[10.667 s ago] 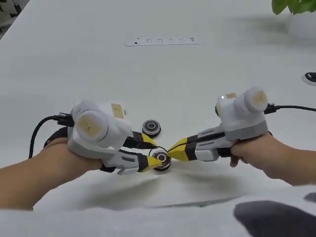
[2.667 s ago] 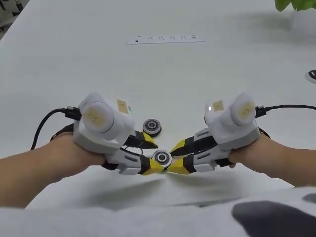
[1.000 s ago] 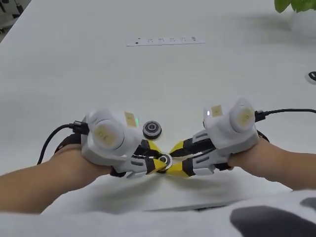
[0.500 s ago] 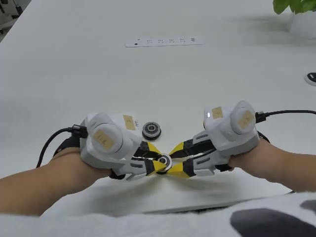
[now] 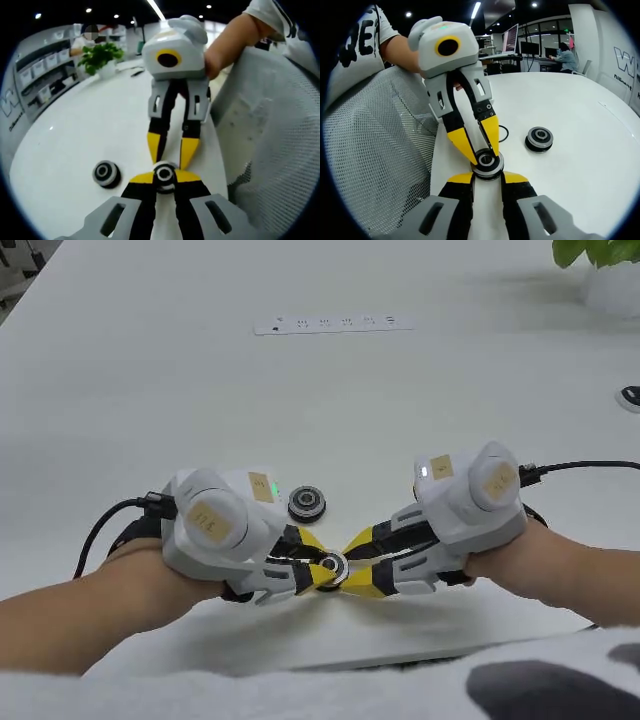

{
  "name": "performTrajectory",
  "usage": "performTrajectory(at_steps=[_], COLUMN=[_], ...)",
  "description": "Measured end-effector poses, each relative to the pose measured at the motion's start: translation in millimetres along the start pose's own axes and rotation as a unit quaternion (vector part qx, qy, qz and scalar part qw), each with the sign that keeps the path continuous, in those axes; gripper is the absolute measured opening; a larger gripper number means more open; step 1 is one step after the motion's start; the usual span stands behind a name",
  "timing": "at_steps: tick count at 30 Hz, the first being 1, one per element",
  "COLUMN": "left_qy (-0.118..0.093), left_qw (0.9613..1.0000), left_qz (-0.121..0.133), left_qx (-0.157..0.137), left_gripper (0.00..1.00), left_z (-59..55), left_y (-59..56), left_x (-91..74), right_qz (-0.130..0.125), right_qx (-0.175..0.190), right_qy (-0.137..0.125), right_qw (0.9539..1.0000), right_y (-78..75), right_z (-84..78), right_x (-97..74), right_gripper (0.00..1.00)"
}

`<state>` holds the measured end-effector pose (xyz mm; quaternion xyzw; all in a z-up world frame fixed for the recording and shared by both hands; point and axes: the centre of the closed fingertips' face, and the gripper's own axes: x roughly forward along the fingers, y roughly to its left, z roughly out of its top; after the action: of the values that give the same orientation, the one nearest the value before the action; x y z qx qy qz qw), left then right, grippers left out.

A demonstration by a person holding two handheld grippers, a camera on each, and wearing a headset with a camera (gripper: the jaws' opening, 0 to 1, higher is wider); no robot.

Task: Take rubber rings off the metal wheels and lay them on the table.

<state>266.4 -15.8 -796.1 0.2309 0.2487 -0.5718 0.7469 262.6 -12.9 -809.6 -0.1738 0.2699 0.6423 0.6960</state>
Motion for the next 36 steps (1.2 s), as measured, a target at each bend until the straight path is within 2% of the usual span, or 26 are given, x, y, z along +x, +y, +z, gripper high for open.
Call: performTrajectory(at_steps=[11, 16, 18, 19, 23, 25, 28, 34, 36], left_qy=[-0.001, -0.001, -0.001, -0.001, -0.002, -0.002, -0.002, -0.002, -0.001], left_qw=[1.0, 1.0, 1.0, 1.0, 1.0, 1.0, 1.0, 1.0, 1.0], left_qz=[0.0, 0.001, 0.001, 0.001, 0.001, 0.001, 0.002, 0.004, 0.004], left_qx=[0.0, -0.001, -0.001, -0.001, -0.002, -0.002, -0.003, -0.002, -0.001], left_gripper=[0.13, 0.13, 0.13, 0.13, 0.13, 0.13, 0.13, 0.13, 0.13], left_z=[-0.6, -0.8, -1.1, -1.2, -2.0, -2.5, -2.4, -3.3, -3.7], left_y=[1.1, 1.5, 1.8, 1.9, 3.0, 3.6, 3.4, 4.8, 5.3], left_x=[0.4, 0.8, 1.2, 1.4, 2.3, 2.7, 2.6, 3.4, 3.7], right_qz=[0.003, 0.004, 0.001, 0.0, 0.001, 0.001, 0.006, 0.007, 0.007], right_qx=[-0.001, 0.005, -0.001, 0.014, 0.028, 0.053, 0.117, 0.148, 0.165], right_qy=[0.0, 0.0, 0.004, 0.002, 0.0, -0.002, -0.013, -0.022, -0.022], right_qw=[1.0, 1.0, 1.0, 0.9999, 0.9996, 0.9986, 0.9931, 0.9888, 0.9861], right_y=[-1.1, -1.5, -4.4, -5.6, -5.0, -5.4, -5.6, -7.7, -7.8], right_z=[-1.2, -3.2, -4.7, -5.1, -4.6, -5.1, -7.1, -7.9, -8.5], right_x=[-1.3, -3.5, -4.7, -5.1, -4.7, -4.8, -5.0, -4.4, -4.4], right_gripper=[0.15, 0.11, 0.05, 0.04, 0.04, 0.04, 0.04, 0.02, 0.0])
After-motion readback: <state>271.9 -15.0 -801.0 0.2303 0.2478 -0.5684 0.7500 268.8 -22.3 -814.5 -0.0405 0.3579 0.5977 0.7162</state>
